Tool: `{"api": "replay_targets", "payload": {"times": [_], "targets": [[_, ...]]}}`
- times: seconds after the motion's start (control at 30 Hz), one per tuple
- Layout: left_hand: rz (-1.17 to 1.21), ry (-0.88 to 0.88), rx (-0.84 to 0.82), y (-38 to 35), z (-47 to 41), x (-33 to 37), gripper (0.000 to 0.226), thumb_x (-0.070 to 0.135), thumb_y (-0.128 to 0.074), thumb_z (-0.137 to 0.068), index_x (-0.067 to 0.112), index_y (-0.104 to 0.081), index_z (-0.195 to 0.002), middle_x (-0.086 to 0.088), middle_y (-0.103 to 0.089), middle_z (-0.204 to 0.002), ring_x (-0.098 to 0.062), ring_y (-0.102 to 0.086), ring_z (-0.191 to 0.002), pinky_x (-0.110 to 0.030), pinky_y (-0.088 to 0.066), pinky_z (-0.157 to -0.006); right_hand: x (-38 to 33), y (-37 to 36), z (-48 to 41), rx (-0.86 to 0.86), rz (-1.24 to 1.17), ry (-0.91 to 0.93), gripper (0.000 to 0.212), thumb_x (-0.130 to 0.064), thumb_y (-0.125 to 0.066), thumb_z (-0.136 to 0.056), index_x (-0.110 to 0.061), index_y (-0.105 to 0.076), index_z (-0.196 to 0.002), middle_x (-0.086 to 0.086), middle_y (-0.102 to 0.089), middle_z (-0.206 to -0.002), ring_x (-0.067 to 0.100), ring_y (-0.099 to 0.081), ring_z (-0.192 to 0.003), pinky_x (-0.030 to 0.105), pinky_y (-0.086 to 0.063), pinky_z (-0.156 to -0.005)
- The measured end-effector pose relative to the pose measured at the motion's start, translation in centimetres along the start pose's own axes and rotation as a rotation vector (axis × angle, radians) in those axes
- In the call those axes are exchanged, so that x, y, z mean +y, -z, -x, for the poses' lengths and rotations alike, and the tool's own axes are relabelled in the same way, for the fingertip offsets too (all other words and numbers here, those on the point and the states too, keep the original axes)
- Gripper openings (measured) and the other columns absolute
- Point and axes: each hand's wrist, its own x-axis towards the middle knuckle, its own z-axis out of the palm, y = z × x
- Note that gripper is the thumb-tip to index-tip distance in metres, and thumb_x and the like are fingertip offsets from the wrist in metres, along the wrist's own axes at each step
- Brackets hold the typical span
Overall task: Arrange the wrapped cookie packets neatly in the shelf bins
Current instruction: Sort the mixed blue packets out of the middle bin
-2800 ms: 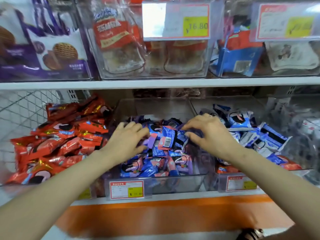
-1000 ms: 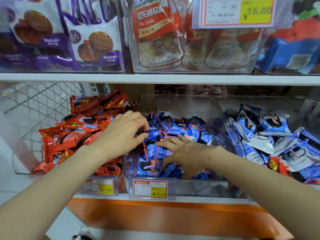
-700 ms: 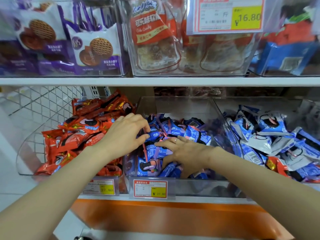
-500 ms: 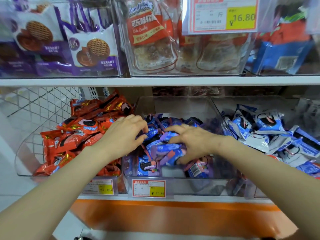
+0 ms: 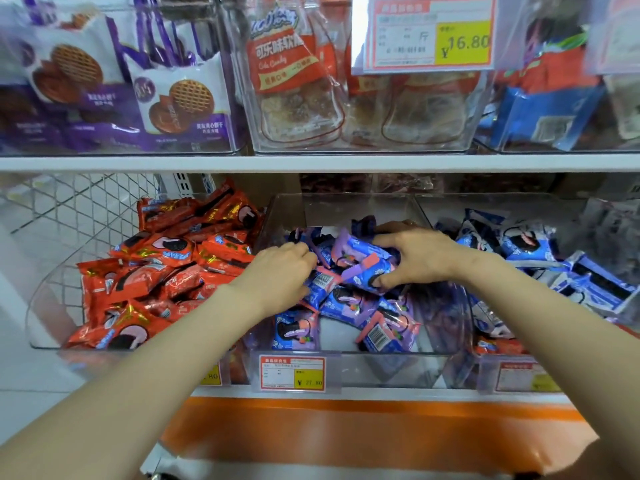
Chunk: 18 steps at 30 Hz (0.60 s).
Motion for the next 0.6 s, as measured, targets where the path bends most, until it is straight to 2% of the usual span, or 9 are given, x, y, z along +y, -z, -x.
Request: {"api": "replay_targets", "payload": {"times": [0.07,0.13,0.17,0.23,0.3,0.4,0.5,0.6], "targets": [[0.034,0.003,-0.075,-0.6,-0.7,0.8,0.054,0.037,-0.056,-0.09,0.009,-0.038,-0.132,-0.01,-0.038,-0.133,-0.026,-0.037,-0.124,-0.036,-0.037,-0.097,0.1,0.2,0.4,-0.031,-0.03,0.018,0.071,-0.054,-0.069,-0.073,-0.037,-0.042,-0.137,-0.007,-0.056,-0.124,0.02,-0.051,-0.114,0.025,-0.034,-0.076],[0.069,0.026,-0.157,-1.4,-1.4,1.3,0.065,0.041,-0.058,-0.088,0.007,-0.032,-0.137,-0.014,-0.022,-0.146,-0.03,-0.028,-0.131,-0.039,-0.033,-0.105,0.4,0.5,0.7,-0.055,-0.084,0.058,0.066,-0.05,-0.072,-0.072,-0.035,-0.048,-0.132,-0.009,-0.056,-0.119,0.019,-0.051,-0.112,0.027,-0.04,-0.08],[0.095,0.05,-0.186,-1.8,-1.7,1.3,0.07,0.043,-0.06,-0.087,0.008,-0.029,-0.139,-0.015,-0.012,-0.151,-0.033,-0.023,-0.135,-0.041,-0.029,-0.109,0.5,0.6,0.9,-0.068,-0.108,0.089,0.064,-0.048,-0.074,-0.071,-0.033,-0.051,-0.129,-0.007,-0.054,-0.126,0.019,-0.05,-0.116,0.027,-0.041,-0.085],[0.164,0.111,-0.232,-2.4,-2.2,1.0,0.075,0.044,-0.063,-0.084,0.013,-0.027,-0.142,-0.018,0.001,-0.153,-0.039,-0.018,-0.137,-0.044,-0.026,-0.112,0.7,0.6,1.1,-0.108,-0.118,0.13,0.065,-0.044,-0.078,-0.07,-0.031,-0.053,-0.129,-0.008,-0.038,-0.145,0.016,-0.037,-0.131,0.021,-0.031,-0.09],[0.219,0.164,-0.287,-2.9,-2.5,0.4,0.075,0.04,-0.065,-0.083,0.017,-0.026,-0.143,-0.021,-0.008,-0.15,-0.041,-0.025,-0.134,-0.043,-0.031,-0.109,0.9,0.4,1.3,-0.126,-0.098,0.16,0.058,-0.038,-0.079,-0.071,-0.034,-0.057,-0.125,-0.012,-0.029,-0.151,0.012,-0.029,-0.137,0.018,-0.023,-0.088],[0.247,0.187,-0.307,-3.2,-2.7,-0.1,0.071,0.03,-0.066,-0.083,0.018,-0.03,-0.142,-0.018,-0.031,-0.138,-0.037,-0.036,-0.128,-0.038,-0.035,-0.104,1.0,0.1,1.7,-0.116,-0.114,0.213,0.048,-0.026,-0.078,-0.074,-0.04,-0.061,-0.117,-0.013,-0.029,-0.151,0.012,-0.029,-0.137,0.023,-0.026,-0.104],[0.263,0.204,-0.287,-3.1,-2.7,-0.2,0.069,0.026,-0.065,-0.083,0.016,-0.03,-0.142,-0.015,-0.035,-0.136,-0.035,-0.039,-0.126,-0.038,-0.036,-0.103,1.1,0.1,2.3,-0.056,-0.133,0.197,0.049,-0.017,-0.07,-0.081,-0.039,-0.057,-0.124,-0.012,-0.029,-0.151,0.011,-0.031,-0.136,0.019,-0.025,-0.103],[0.269,0.198,-0.261,-2.4,-2.2,-0.3,0.063,0.019,-0.062,-0.084,0.014,-0.034,-0.14,-0.012,-0.036,-0.136,-0.033,-0.043,-0.124,-0.037,-0.039,-0.099,1.0,-0.1,2.4,0.01,-0.091,0.178,0.051,-0.018,-0.064,-0.085,-0.041,-0.052,-0.129,-0.009,-0.029,-0.152,0.014,-0.033,-0.136,0.02,-0.027,-0.102]]}}
